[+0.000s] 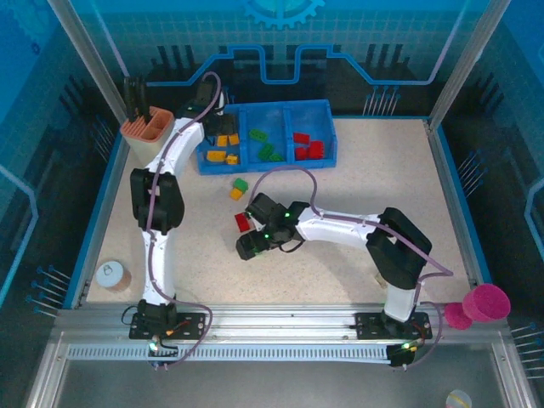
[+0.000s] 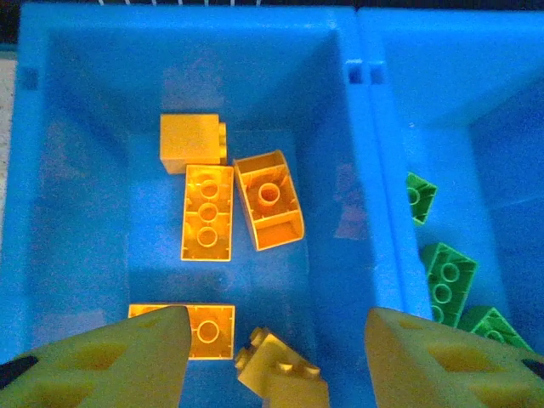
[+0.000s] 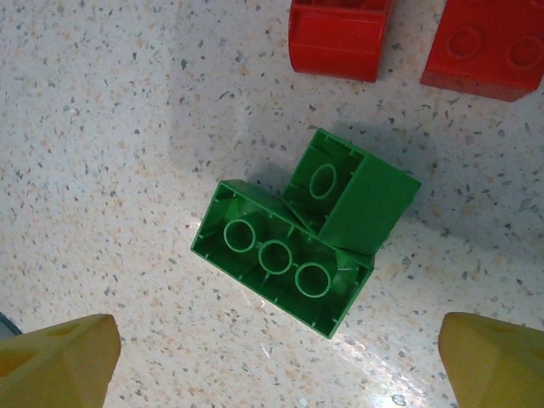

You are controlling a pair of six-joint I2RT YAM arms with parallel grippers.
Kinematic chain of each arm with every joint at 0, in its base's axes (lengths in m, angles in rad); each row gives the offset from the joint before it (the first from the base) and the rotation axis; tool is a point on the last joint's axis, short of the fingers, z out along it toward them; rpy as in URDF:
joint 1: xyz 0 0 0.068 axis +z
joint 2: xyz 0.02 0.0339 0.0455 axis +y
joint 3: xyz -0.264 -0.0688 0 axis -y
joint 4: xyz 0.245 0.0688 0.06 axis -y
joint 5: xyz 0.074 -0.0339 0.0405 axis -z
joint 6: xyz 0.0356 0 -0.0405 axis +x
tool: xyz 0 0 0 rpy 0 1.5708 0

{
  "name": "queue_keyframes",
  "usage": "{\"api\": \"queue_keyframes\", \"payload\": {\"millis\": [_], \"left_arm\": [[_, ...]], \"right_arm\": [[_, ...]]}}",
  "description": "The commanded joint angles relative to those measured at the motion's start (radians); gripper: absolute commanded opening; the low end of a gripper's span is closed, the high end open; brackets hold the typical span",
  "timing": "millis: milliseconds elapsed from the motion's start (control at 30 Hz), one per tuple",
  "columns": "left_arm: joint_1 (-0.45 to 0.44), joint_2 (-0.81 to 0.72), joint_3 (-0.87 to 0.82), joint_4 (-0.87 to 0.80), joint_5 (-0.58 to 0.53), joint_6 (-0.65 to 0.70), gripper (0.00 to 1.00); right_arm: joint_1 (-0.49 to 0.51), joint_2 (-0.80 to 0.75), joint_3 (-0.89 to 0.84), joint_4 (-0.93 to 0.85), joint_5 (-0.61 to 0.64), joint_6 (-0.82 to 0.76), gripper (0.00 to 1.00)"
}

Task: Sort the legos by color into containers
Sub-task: Place the lego in the container, then pick up the lego from the bottom-center of the table.

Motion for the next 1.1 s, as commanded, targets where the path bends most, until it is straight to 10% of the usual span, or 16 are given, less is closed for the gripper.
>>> {"api": "queue_keyframes", "payload": {"millis": [0, 567, 1067], "left_arm": [[0.024, -0.128, 0.000, 0.017, 0.040, 0.037, 0.58], [0.115, -0.379, -0.185, 0.104, 0.147, 0.070, 0.65], [0.139, -0.505, -0.340, 0.143, 0.178, 0.064, 0.67]], "right_arm": [[0.014, 0.042, 0.066, -0.076, 0.015, 0.080, 1.00], [0.067, 0.305, 0.366, -0.357, 0.085, 0.175, 0.99], [0.055, 0.378, 0.372, -0.409, 0.089, 0.170, 0.76]]}}
